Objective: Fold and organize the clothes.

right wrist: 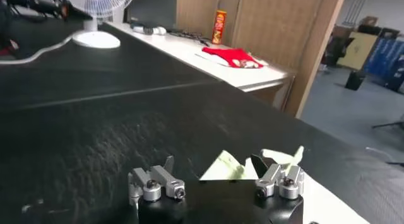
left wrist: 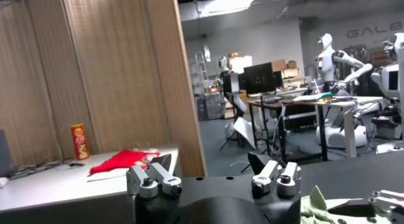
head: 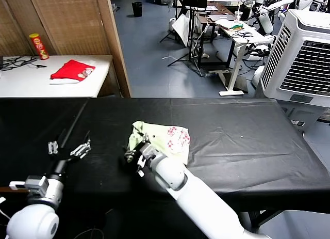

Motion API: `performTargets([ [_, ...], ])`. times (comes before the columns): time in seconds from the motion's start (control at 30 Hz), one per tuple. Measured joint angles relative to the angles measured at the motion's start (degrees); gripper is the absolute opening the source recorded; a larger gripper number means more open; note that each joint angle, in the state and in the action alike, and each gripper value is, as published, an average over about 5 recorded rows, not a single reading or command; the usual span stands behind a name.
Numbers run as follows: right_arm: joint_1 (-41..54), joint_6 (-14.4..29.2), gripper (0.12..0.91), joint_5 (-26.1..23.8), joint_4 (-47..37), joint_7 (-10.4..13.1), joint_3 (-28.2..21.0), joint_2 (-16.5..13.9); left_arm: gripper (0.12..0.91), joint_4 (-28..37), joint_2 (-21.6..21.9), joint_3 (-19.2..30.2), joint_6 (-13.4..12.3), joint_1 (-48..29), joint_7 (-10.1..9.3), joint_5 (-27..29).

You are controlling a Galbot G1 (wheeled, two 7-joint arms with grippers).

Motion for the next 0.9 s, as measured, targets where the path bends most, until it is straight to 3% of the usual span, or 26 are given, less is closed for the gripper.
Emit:
performTargets([
  [0.27,-2.96,0.11,0.798,-2.76,0.40,2.73,1.79,-0.65,0.798,0.02,-0.72,0.66,-0.15,-0.11,-0.03,0.02],
  [0.53,-6.46,2.43,0.798,-4.04,2.15,6.97,3.93,-1.15,0.798,0.12,-1.39,1.13,-0.56,-0.02,-0.07,0.31],
  [0.9,-10.45,3.62,0.798,-4.62,5.41,8.30,6.54,-2.58,0.798,0.00,-2.35,2.16,-0.90,0.01,-0.14,0.68],
])
